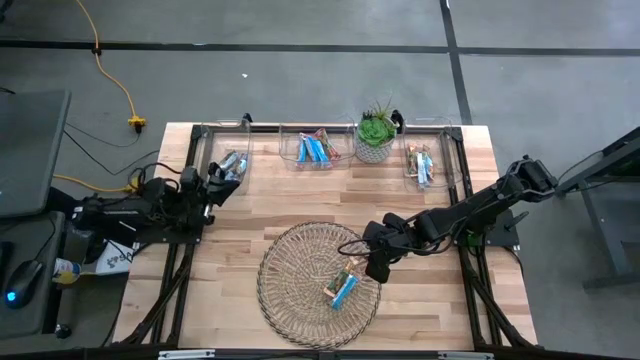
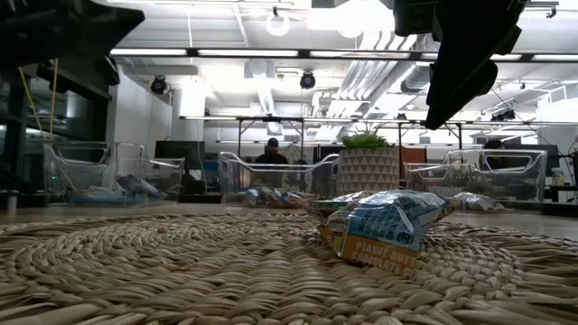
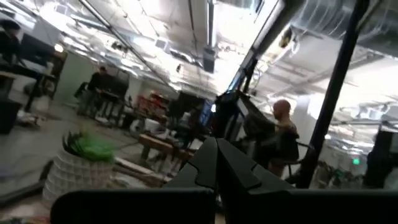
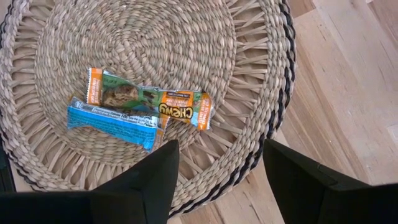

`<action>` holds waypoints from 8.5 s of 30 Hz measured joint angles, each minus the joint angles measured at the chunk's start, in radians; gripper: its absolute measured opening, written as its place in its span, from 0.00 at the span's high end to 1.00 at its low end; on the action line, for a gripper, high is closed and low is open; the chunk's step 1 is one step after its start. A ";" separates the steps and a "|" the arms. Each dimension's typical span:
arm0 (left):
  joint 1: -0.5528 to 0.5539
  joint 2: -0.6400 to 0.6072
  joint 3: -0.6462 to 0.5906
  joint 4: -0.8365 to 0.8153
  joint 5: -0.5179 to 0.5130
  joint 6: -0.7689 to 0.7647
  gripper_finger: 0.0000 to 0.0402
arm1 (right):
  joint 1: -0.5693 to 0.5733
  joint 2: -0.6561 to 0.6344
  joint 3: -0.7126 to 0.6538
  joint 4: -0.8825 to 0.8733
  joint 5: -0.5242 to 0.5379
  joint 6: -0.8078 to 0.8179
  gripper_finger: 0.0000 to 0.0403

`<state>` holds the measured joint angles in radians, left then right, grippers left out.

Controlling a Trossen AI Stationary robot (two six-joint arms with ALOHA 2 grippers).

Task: Pick and place Granola Bars by type
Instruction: Put the yellow granola bar into the right transparent bin

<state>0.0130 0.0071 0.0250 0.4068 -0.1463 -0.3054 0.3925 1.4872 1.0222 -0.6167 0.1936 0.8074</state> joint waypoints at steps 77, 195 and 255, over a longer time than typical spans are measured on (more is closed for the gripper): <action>-0.052 0.154 0.000 -0.409 0.066 0.274 1.00 | 0.040 0.080 0.000 0.423 -0.200 -0.828 0.47; -0.053 0.154 0.000 -0.408 0.068 0.274 1.00 | 0.126 0.266 0.004 0.568 -0.146 -0.604 0.89; -0.053 0.154 0.000 -0.408 0.068 0.274 1.00 | -0.462 -0.392 0.005 0.396 1.237 -0.365 0.88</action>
<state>-0.0399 0.1612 0.0250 -0.0017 -0.0788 -0.0315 -0.0694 1.0952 1.0275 -0.2211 1.4302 0.4420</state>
